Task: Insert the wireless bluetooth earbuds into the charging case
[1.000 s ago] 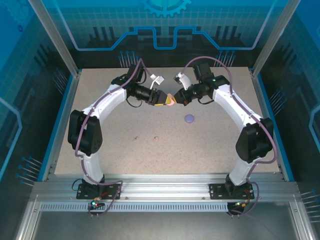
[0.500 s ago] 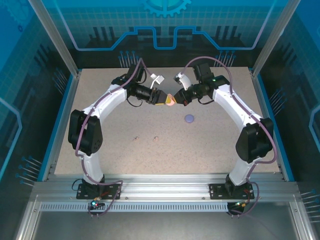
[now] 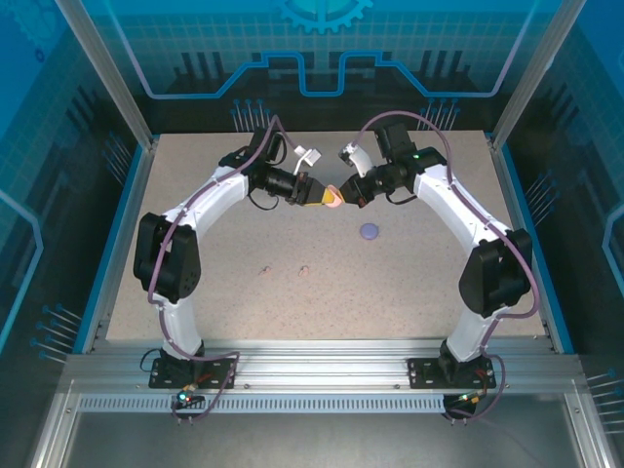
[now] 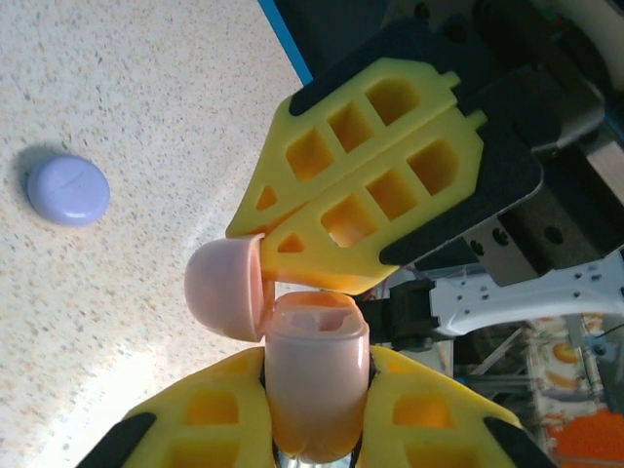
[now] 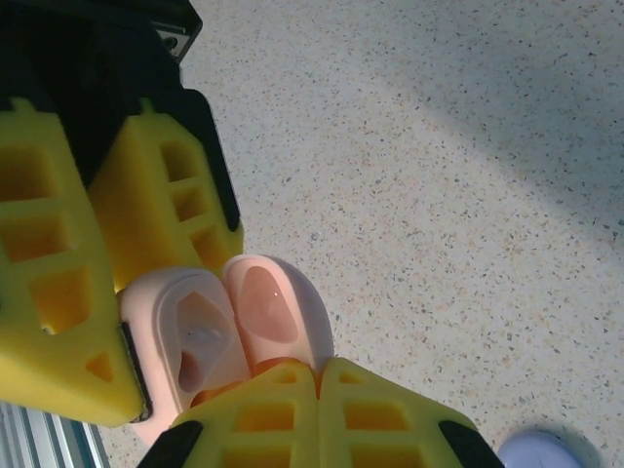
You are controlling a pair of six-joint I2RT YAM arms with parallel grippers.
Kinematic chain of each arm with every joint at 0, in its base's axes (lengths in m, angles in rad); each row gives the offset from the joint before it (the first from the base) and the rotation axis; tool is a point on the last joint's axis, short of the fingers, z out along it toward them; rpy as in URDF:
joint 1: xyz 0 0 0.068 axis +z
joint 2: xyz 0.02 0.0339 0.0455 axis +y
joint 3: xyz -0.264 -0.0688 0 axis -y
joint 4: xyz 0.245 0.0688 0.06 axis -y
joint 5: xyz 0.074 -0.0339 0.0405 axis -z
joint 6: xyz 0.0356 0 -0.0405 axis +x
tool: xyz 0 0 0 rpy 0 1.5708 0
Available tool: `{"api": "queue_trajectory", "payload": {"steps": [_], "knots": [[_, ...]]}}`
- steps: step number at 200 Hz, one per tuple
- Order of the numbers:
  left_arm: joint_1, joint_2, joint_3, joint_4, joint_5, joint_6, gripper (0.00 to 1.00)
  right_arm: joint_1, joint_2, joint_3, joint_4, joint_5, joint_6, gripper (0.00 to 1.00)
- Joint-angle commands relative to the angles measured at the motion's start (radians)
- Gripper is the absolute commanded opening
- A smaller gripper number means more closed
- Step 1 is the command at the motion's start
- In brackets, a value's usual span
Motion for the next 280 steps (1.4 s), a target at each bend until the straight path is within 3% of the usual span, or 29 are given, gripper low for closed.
{"api": "queue_trajectory", "payload": {"steps": [1,15,30,57,93,132,196,231,280], "knots": [[-0.015,0.011,-0.026,0.042,0.011,-0.020,0.02,0.018,-0.006,0.018,0.006,-0.034,0.012,0.00],[-0.014,0.002,-0.043,0.070,-0.002,-0.034,0.00,0.017,-0.018,0.011,0.024,-0.028,0.036,0.06],[-0.015,-0.013,-0.065,0.095,-0.020,-0.040,0.00,0.010,-0.035,0.006,0.039,-0.016,0.070,0.29],[-0.007,-0.052,-0.121,0.143,-0.069,-0.046,0.00,-0.022,-0.076,0.008,0.041,-0.018,0.134,0.45],[0.035,-0.165,-0.293,0.344,-0.162,-0.125,0.00,-0.078,-0.165,-0.042,0.041,-0.030,0.257,0.57],[0.098,-0.327,-0.530,0.640,-0.302,-0.238,0.00,-0.070,-0.236,-0.161,0.041,0.014,0.431,0.60],[0.104,-0.552,-0.835,1.011,-0.523,-0.228,0.00,0.153,-0.148,-0.232,-0.043,0.351,0.729,0.60],[0.104,-0.656,-0.975,1.171,-0.700,-0.170,0.00,0.258,-0.060,-0.225,-0.065,0.482,0.883,0.60],[0.104,-0.735,-1.041,1.234,-0.881,-0.151,0.00,0.375,0.084,-0.142,-0.137,0.584,1.029,0.60]]}}
